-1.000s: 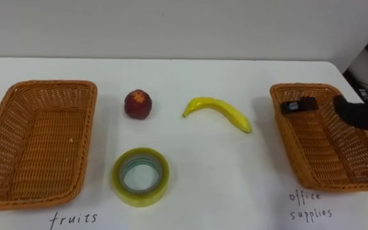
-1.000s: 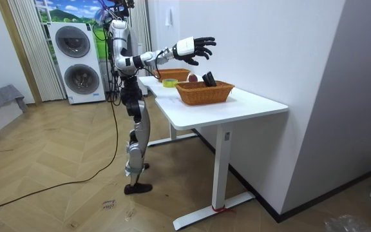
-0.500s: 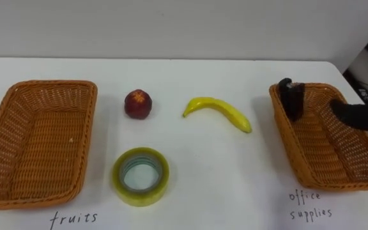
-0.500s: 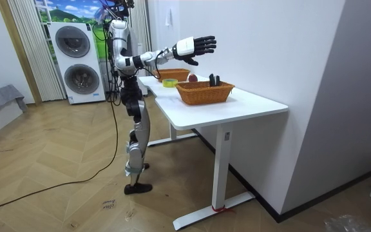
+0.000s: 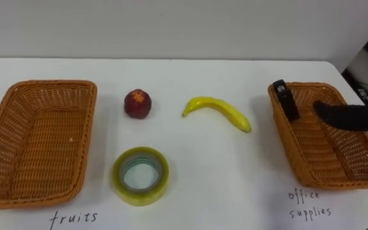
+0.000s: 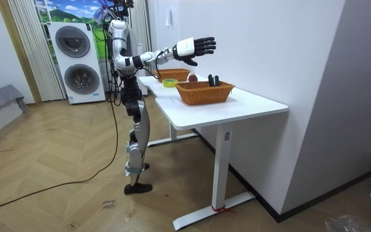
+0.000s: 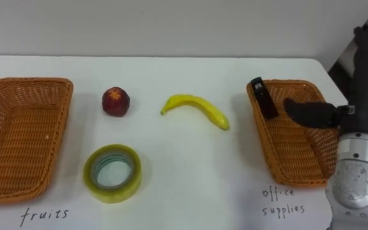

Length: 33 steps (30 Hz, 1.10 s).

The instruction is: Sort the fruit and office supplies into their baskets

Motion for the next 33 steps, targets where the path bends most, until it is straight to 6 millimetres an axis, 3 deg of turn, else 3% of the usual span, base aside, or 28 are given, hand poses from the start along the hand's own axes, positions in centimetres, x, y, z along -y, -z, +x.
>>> replay_pose_path(
  k=[6, 10, 20, 33],
  values=[
    [0.0, -2.1, 0.4, 0.079, -0.041, 0.101, 0.0, 0.2, -0.1, 0.0, 0.007, 0.012, 0.003, 0.0, 0.07, 1.2, 0.29, -0.2, 0.0, 0.01, -0.1, 0.0, 0.0, 0.0, -0.03, 0.0, 0.0, -0.6, 0.0, 0.01],
    [-1.0, -3.1, 0.2, 0.114, -0.129, 0.163, 0.0, 0.2, -0.1, 0.0, 0.004, 0.015, 0.011, 0.0, 0.1, 2.6, 0.39, -0.7, 0.0, 0.0, -0.1, 0.0, -0.1, -0.1, -0.06, 0.0, 0.0, -1.5, 0.2, 0.08],
    [-5.3, -5.9, -0.6, 0.203, -0.471, 0.359, 0.0, 0.6, -0.7, -0.1, 0.028, 0.04, 0.04, 0.0, -0.06, 5.6, 0.62, -1.5, 0.0, -0.01, -1.1, 0.0, 0.4, -0.1, -0.17, 0.0, 0.0, -2.5, 0.3, 0.06],
    [-10.5, -6.4, -3.5, 0.155, -0.855, 0.399, 0.0, 1.0, -2.4, -0.1, 0.067, 0.043, 0.104, 0.0, -0.1, 7.6, 0.84, -2.3, 0.0, -0.09, -1.2, 0.0, 0.5, -0.1, -0.2, 0.0, 0.0, -3.2, 0.4, 0.02]
  ],
)
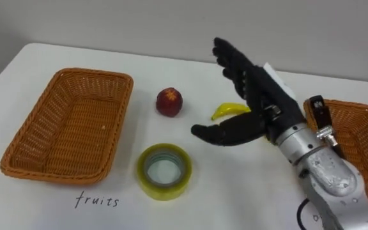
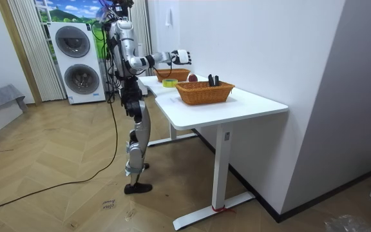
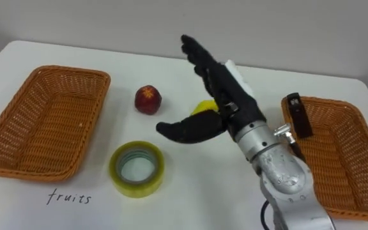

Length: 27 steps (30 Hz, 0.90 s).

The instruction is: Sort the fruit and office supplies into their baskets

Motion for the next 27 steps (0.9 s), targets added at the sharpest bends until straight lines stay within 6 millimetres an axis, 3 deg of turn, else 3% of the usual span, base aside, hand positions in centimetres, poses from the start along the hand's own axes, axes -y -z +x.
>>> replay_pose_path(
  k=[7, 16, 27],
  values=[
    [-1.4, 1.9, 0.4, -0.108, -0.076, 0.016, 0.0, 0.0, -0.8, 0.1, 0.0, -0.001, 0.008, 0.0, 0.11, 0.6, -0.14, -0.6, 0.0, -0.03, -0.8, 0.0, 0.6, 0.0, -0.04, 0.0, 0.0, -0.8, -0.3, 0.04],
    [-1.8, 3.4, 0.8, -0.185, -0.083, 0.004, 0.0, 0.1, -1.4, 0.1, -0.009, 0.0, 0.017, 0.0, 0.78, 1.5, 0.61, -0.8, -0.01, -0.05, -1.0, 0.0, 0.3, -0.1, -0.03, 0.0, 0.0, -0.9, -0.4, 0.0],
    [-2.0, 4.0, 1.1, -0.217, -0.078, 0.029, 0.0, 0.2, -1.2, 0.1, -0.032, 0.0, 0.02, 0.0, 0.51, 1.5, 0.23, -1.0, 0.01, -0.09, -1.0, 0.0, 0.4, -0.1, -0.06, 0.0, 0.0, -1.2, -0.4, 0.0]
  ],
)
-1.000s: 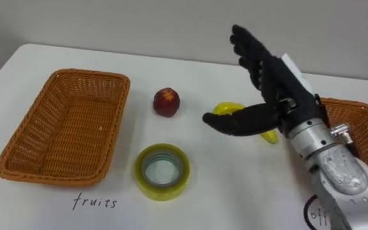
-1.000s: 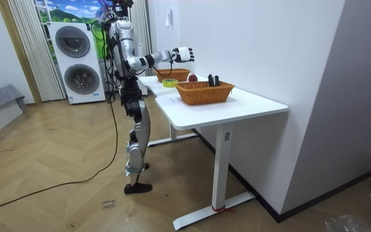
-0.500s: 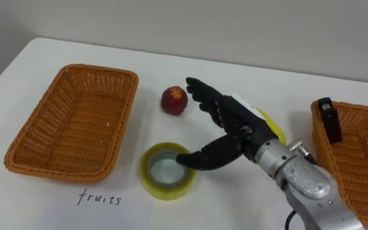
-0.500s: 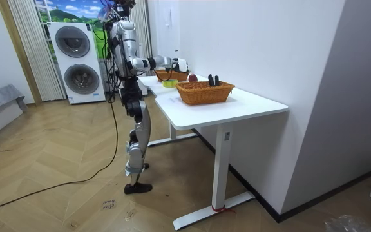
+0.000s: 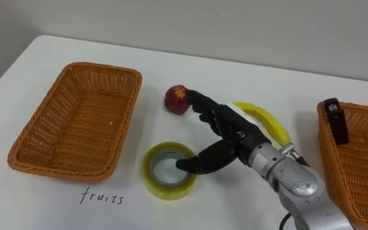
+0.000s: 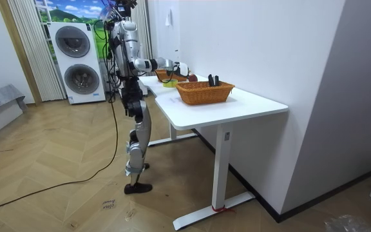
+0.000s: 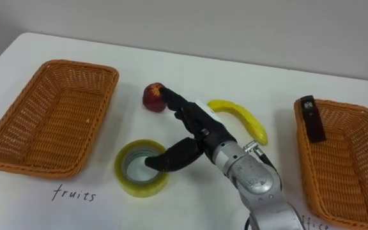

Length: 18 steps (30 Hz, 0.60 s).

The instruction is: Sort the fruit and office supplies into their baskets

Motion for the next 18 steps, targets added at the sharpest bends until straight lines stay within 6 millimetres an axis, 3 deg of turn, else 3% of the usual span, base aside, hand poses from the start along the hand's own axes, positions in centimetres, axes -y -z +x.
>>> replay_pose_path(
  k=[18],
  values=[
    [0.7, 1.1, 0.8, -0.07, 0.062, -0.057, 0.0, 0.1, 0.2, 0.0, -0.003, 0.007, 0.001, 0.0, -0.13, 0.3, -0.56, -0.1, 0.0, -0.02, 0.2, 0.0, 0.2, 0.0, -0.05, 0.0, 0.0, -0.3, 0.3, 0.0]
  ],
)
